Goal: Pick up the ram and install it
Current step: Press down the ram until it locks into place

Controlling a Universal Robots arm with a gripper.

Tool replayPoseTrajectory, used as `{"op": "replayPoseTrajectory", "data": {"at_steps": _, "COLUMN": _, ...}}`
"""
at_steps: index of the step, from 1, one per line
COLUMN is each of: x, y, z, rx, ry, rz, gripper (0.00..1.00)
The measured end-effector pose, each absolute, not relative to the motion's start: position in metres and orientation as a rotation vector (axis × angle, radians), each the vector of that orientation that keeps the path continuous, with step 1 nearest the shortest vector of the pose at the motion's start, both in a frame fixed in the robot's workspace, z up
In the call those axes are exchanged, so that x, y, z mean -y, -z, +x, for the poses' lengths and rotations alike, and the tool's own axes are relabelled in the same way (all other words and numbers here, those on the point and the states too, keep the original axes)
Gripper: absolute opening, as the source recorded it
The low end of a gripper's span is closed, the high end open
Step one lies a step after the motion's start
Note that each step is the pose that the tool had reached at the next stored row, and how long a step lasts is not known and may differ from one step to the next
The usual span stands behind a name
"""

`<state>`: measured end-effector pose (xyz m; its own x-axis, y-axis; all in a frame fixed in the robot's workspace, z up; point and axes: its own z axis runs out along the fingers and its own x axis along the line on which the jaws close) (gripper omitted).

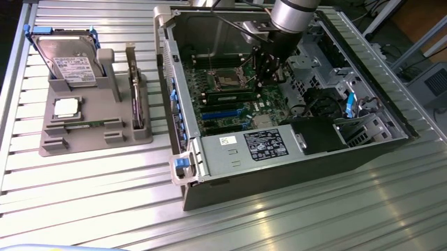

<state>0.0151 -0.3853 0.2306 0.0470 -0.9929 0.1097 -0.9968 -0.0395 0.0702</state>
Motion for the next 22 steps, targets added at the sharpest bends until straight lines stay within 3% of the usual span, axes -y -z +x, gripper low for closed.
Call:
{"op": "replayPoseTrajectory", "data": {"at_steps": 6, "x": 0.385, "y": -0.243, "z": 0.015, "rx": 2.084, "ry": -0.058, "rz": 2.175, "gripper": 0.11}}
{"op": "replayPoseTrajectory", "data": {"at_steps": 22, "x": 0.385, "y": -0.242, "z": -0.094, "rx": 2.085, "ry": -0.061, "rz": 2.177, "gripper": 0.11}}
